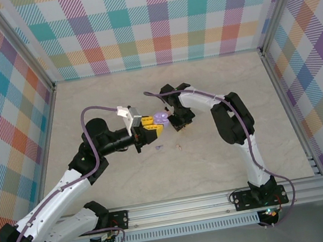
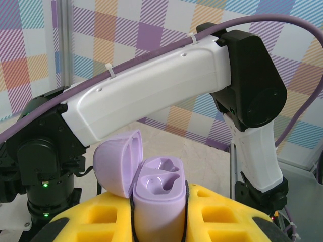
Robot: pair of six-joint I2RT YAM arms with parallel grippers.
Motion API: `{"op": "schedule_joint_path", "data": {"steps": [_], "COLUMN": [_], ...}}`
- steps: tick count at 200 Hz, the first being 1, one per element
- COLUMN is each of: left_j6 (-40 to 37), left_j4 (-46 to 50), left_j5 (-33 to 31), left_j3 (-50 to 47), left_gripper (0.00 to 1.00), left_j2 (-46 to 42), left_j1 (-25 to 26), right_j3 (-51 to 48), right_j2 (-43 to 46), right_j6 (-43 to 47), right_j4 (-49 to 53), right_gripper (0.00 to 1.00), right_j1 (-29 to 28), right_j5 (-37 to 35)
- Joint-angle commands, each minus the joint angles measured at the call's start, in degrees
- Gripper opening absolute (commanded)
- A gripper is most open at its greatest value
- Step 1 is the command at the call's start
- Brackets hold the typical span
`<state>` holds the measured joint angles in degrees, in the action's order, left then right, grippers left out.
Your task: Insert wireless bluetooth earbuds into charging case
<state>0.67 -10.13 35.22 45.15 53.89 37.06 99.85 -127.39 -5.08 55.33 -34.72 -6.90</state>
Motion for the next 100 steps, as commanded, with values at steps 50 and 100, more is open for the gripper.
{"op": "schedule_joint_path", "data": {"steps": [50, 100], "left_j6": [0.6, 0.7], "left_j4": [0.5, 0.6], "left_j5": [-0.2, -0.4], "left_j3": [-0.4, -0.8], "left_gripper": [0.13, 0.13], "left_j2": [-1.0, -1.3], "left_j1": [0.8, 0.8], "right_j3": [-2.9, -4.3], "right_j2": [-1.5, -0.3], "right_j6": [-1.3, -3.6], "right_j4": [-1.4, -2.1], "right_gripper": [0.22, 0.17], "right_j1": [0.6, 2.6], "right_j5": [-3.5, -2.9]}}
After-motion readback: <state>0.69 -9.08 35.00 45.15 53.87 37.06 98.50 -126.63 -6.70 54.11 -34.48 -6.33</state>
